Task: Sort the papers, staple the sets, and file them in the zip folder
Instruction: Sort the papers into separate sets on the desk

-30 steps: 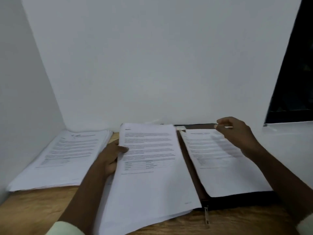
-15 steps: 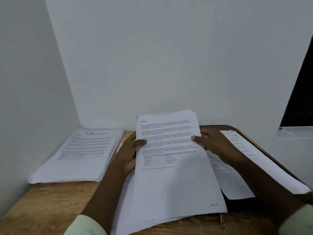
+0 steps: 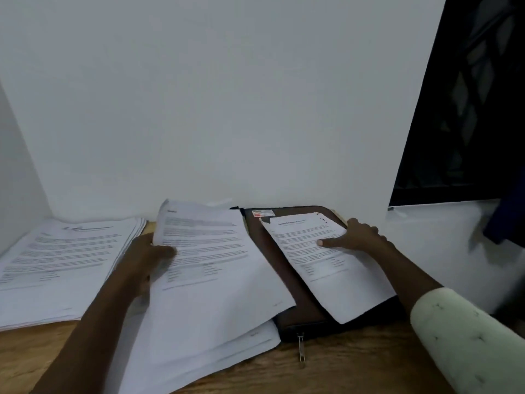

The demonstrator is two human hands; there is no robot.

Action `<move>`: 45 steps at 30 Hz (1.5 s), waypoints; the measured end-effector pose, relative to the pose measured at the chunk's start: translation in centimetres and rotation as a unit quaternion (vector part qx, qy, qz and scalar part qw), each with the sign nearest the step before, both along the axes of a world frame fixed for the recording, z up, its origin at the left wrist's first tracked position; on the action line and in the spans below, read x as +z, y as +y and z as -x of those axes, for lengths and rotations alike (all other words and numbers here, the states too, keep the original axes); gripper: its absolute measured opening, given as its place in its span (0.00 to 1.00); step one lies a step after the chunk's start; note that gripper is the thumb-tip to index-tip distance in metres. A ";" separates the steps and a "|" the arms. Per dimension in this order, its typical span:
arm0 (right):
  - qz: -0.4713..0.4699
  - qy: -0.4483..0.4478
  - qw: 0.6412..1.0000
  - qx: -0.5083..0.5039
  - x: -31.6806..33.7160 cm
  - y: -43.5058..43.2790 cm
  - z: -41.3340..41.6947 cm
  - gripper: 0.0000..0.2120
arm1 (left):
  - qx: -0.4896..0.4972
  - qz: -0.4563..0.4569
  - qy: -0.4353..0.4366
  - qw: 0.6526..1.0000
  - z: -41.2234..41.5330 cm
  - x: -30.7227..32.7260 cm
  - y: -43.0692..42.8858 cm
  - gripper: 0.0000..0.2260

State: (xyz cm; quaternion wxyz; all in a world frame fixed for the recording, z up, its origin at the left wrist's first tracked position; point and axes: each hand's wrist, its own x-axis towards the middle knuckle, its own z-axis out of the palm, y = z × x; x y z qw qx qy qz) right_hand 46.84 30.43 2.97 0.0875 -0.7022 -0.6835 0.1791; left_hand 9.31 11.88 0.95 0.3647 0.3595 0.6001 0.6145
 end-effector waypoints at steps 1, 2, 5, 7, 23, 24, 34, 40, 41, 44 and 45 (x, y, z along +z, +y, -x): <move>0.000 0.010 1.000 0.000 0.2 0.3 -0.1 0.60 | -0.003 0.007 -0.005 1.000 0.4 -0.1 -0.3 0.14; -0.002 0.016 1.000 -0.003 0.5 0.7 -0.3 0.56 | -0.008 0.012 -0.014 1.000 0.6 -0.2 -0.7 0.13; -0.027 0.010 0.998 -0.048 1.5 1.7 -1.6 0.37 | -0.033 0.009 -0.048 0.998 0.2 -0.4 -1.0 0.14; -0.051 0.015 0.996 -0.068 1.7 2.0 -2.9 0.20 | -0.059 0.006 -0.078 0.995 -0.5 -0.5 -0.4 0.16; -0.232 0.420 0.877 0.018 13.0 -1.3 -7.2 0.18 | -0.111 0.040 -0.155 0.981 -6.1 -0.6 2.5 0.15; -0.261 0.417 0.870 0.026 13.7 -1.4 -7.6 0.18 | -0.100 0.037 -0.161 0.981 -5.8 -0.7 2.5 0.15; -0.120 0.289 0.934 0.172 8.0 -2.8 1.3 0.09 | -0.135 -0.027 -0.289 0.948 -6.9 -0.4 2.8 0.16; -0.053 0.357 0.888 0.283 -0.1 -3.4 5.0 0.21 | -0.113 -0.068 -0.185 0.974 -8.7 -0.4 3.0 0.15; -0.059 0.361 0.881 0.300 -0.2 -3.7 5.4 0.18 | -0.100 -0.075 -0.173 0.977 -8.4 -0.4 2.9 0.15; -0.064 0.426 0.861 0.271 0.0 -3.4 5.5 0.15 | -0.077 -0.105 -0.177 0.976 -8.7 0.3 2.8 0.13; -0.049 0.438 0.858 0.263 -0.1 -3.2 5.6 0.19 | -0.056 -0.109 -0.175 0.977 -8.9 0.5 2.8 0.12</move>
